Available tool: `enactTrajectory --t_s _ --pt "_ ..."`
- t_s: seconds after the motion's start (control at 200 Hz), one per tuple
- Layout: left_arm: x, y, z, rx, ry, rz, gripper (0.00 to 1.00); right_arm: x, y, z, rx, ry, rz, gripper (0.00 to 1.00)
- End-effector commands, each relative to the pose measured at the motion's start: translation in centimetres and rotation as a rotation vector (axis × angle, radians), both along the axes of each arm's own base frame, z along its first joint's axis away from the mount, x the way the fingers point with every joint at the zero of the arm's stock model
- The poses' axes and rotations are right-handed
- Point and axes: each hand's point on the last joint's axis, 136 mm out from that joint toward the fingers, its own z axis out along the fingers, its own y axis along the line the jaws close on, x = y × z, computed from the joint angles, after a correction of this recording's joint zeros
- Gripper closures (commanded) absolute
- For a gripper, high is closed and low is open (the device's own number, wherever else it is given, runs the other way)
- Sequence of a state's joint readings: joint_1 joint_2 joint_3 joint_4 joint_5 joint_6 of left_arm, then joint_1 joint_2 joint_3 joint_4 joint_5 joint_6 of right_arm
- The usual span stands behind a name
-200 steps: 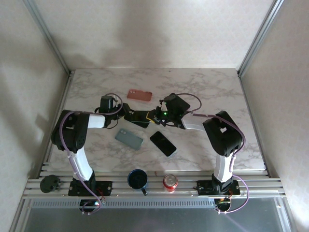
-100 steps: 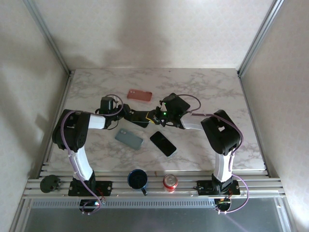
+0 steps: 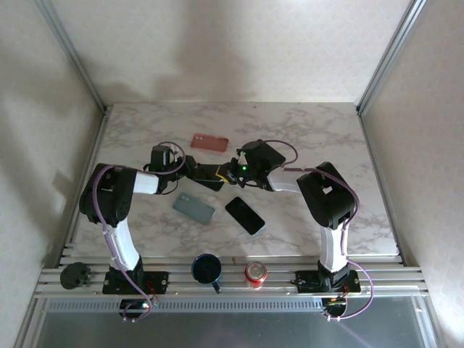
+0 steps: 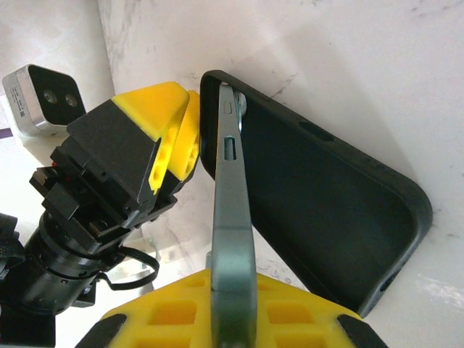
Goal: Put the phone into the phone case
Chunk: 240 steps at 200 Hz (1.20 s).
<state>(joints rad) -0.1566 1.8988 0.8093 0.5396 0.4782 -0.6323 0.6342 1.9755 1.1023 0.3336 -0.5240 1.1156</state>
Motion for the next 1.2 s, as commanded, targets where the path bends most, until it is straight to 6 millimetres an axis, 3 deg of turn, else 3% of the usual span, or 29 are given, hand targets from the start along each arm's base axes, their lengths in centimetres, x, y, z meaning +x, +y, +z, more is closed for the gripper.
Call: enactTrajectory --t_s 0.0,0.701,1.197 --pt "-0.9 -1.1 -1.5 -0.019 0.046 -0.031 0.65 0.8 0.8 -0.3 -0.001 -0.007 -0.014 1.00" --pt "-1.5 -2.3 -1.4 -0.032 0.050 -0.049 0.65 1.0 2.1 -2.7 0.001 0.033 0.011 1.00" --pt "-2.5 -2.5 -0.7 -0.058 0.047 -0.051 0.66 0.6 1.6 -3.8 -0.029 0.053 0.010 1.00"
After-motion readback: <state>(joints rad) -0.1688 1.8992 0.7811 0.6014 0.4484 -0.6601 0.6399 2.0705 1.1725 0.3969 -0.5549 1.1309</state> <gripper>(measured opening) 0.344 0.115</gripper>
